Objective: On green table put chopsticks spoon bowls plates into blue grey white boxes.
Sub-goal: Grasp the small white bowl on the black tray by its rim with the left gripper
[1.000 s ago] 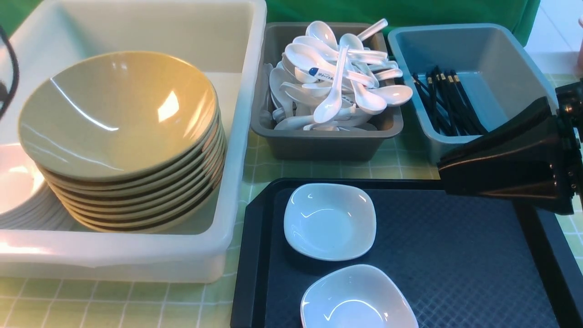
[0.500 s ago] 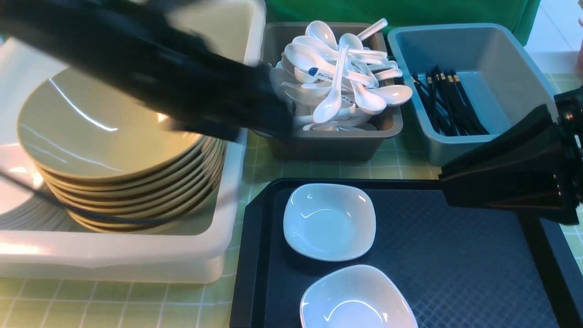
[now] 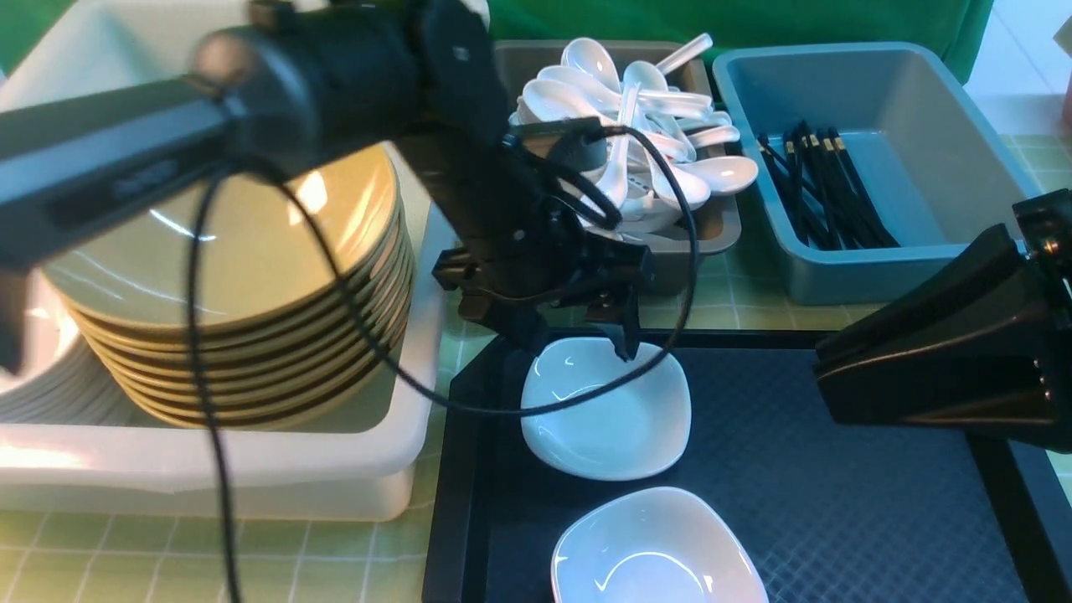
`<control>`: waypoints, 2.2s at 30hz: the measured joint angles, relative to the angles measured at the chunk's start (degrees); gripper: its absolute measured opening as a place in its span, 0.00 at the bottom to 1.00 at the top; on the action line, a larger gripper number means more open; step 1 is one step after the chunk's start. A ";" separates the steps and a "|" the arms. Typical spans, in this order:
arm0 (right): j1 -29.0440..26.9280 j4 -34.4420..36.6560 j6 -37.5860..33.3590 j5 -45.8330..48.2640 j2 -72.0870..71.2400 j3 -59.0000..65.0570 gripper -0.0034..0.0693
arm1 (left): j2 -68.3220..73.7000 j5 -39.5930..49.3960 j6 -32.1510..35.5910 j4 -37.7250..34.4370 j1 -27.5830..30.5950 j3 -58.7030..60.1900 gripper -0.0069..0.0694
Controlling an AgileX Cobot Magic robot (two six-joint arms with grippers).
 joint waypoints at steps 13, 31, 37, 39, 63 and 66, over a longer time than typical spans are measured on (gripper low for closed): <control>0.00 0.00 0.00 0.21 -0.05 0.00 0.24 | 8.00 2.20 -11.68 13.72 -3.77 -5.06 0.84; 0.00 0.00 0.05 1.57 -0.05 0.00 0.26 | 12.33 1.58 -11.04 10.34 -2.69 -5.27 0.82; 0.00 0.00 1.16 1.74 -0.05 0.00 0.27 | 14.24 3.65 -8.89 9.12 -2.69 -5.59 0.68; 0.00 0.00 1.22 1.74 -0.05 0.00 0.27 | 14.24 3.65 -7.87 8.41 -2.58 -5.59 0.60; 0.00 0.00 1.22 1.74 -0.05 0.00 0.30 | 11.38 2.68 10.20 -11.79 0.56 -5.35 0.11; 0.00 0.00 1.22 1.74 -0.05 0.00 0.30 | 10.08 3.67 12.79 -14.71 1.23 -5.35 0.11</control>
